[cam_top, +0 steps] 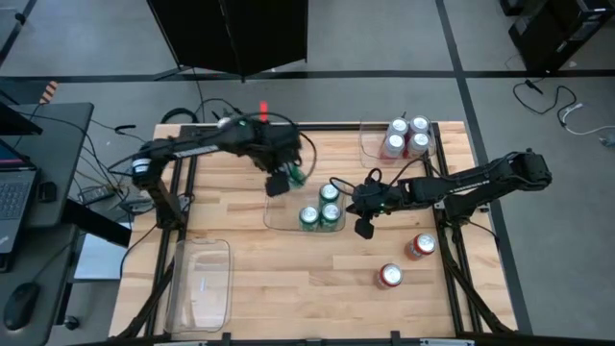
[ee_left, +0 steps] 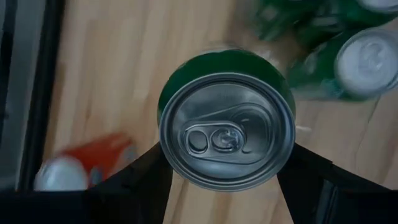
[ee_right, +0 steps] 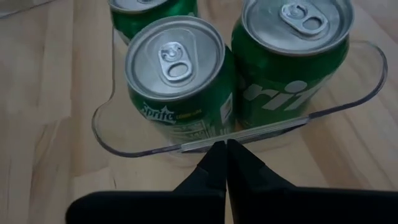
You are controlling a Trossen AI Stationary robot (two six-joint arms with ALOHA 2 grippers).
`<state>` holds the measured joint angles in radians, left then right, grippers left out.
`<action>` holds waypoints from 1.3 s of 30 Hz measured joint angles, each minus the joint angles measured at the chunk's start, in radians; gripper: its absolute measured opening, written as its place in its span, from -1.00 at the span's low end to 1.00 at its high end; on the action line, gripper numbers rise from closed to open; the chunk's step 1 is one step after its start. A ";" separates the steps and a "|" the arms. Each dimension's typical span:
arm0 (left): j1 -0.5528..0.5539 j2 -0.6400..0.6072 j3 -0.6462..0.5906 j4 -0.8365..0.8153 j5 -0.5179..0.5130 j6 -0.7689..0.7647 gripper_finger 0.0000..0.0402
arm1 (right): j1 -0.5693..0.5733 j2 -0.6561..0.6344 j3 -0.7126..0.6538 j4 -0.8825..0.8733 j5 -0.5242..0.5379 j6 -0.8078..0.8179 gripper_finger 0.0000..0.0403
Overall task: Sort soda cans
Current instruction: Put the green soda can into the middle transparent bin
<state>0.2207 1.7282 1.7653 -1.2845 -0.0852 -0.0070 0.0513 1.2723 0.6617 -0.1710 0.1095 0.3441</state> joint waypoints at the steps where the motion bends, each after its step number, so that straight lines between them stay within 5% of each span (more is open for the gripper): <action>1: -0.008 0.019 0.002 0.019 0.011 0.013 0.22 | -0.001 0.002 0.000 0.005 0.000 -0.003 -1.00; 19: -0.098 0.292 0.139 0.019 0.043 0.131 0.22 | -0.002 0.002 0.000 -0.001 0.000 -0.007 -1.00; 39: -0.099 0.309 0.140 0.042 0.043 0.127 0.53 | -0.002 0.002 -0.001 -0.002 0.000 -0.007 -1.00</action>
<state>0.1219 2.0367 1.9049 -1.2427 -0.0425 0.1196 0.0494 1.2747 0.6609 -0.1726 0.1093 0.3367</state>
